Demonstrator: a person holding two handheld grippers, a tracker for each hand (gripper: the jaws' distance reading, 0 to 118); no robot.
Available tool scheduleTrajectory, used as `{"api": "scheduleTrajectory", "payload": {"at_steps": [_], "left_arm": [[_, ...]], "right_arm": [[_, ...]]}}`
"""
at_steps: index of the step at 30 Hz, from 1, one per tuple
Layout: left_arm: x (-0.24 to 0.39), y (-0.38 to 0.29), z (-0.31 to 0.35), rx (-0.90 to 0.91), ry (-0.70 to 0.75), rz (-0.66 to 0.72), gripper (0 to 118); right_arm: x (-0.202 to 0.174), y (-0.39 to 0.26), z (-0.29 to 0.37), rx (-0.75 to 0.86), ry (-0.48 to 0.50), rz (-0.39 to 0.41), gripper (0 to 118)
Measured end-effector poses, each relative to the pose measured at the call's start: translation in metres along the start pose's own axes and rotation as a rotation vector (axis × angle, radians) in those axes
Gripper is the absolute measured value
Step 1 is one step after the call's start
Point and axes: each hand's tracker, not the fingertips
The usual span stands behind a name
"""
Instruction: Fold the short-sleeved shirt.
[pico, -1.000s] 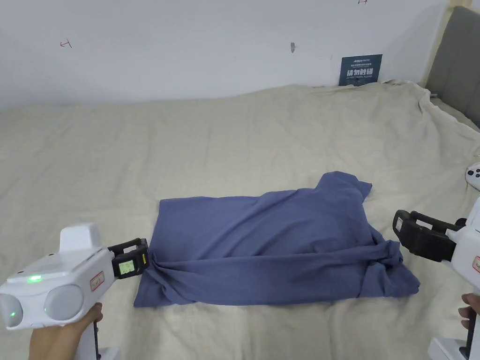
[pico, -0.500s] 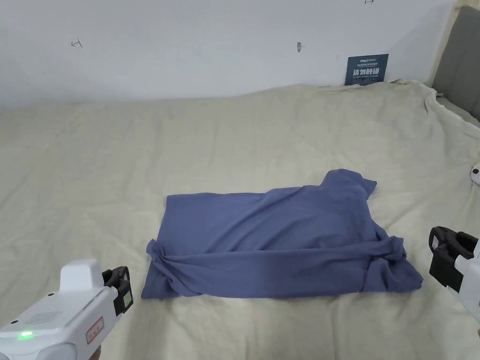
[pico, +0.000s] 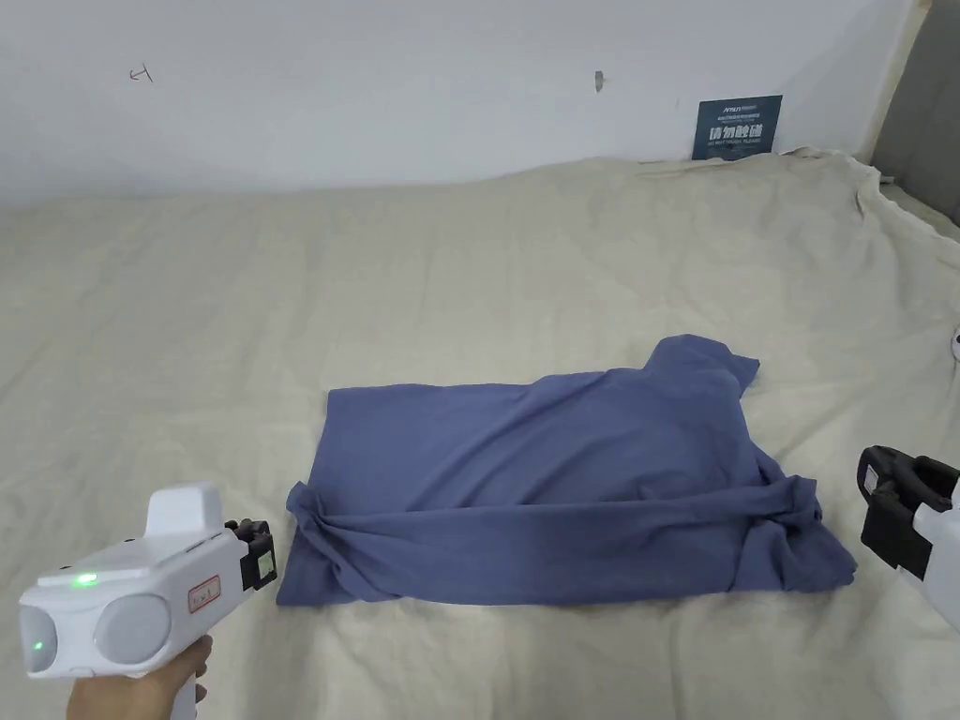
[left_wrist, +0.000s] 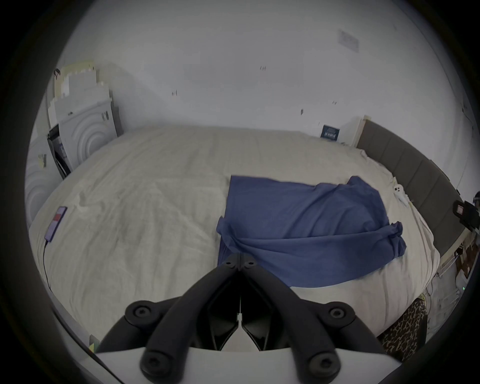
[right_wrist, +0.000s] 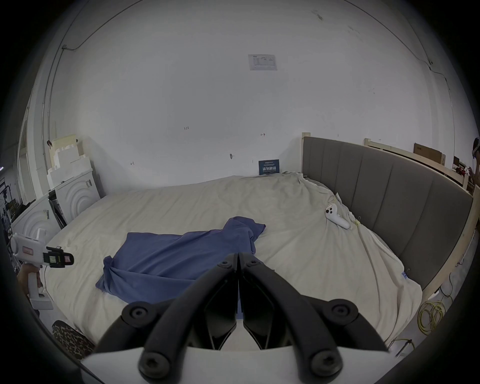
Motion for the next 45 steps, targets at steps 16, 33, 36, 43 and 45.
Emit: {"api": "scheduleTrajectory", "payload": {"at_steps": [16, 33, 36, 43, 45], "left_arm": [[-0.005, -0.025, -0.105, -0.301, 0.078, 0.037, 84], [0.003, -0.012, -0.098, -0.266, -0.019, 0.000, 6], [0.000, -0.004, -0.087, -0.231, -0.047, 0.005, 6], [0.002, 0.007, -0.074, -0.177, -0.080, 0.001, 5], [0.001, 0.007, -0.076, -0.181, -0.084, -0.002, 5]], "right_arm": [[0.008, -0.019, -0.041, -0.117, -0.011, -0.049, 0], [0.045, -0.055, -0.087, -0.344, -0.086, -0.089, 71], [0.053, -0.065, -0.113, -0.389, -0.098, -0.090, 100], [0.058, -0.086, -0.178, -0.534, -0.097, -0.047, 94], [0.061, -0.091, -0.192, -0.568, -0.099, -0.084, 82]]}}
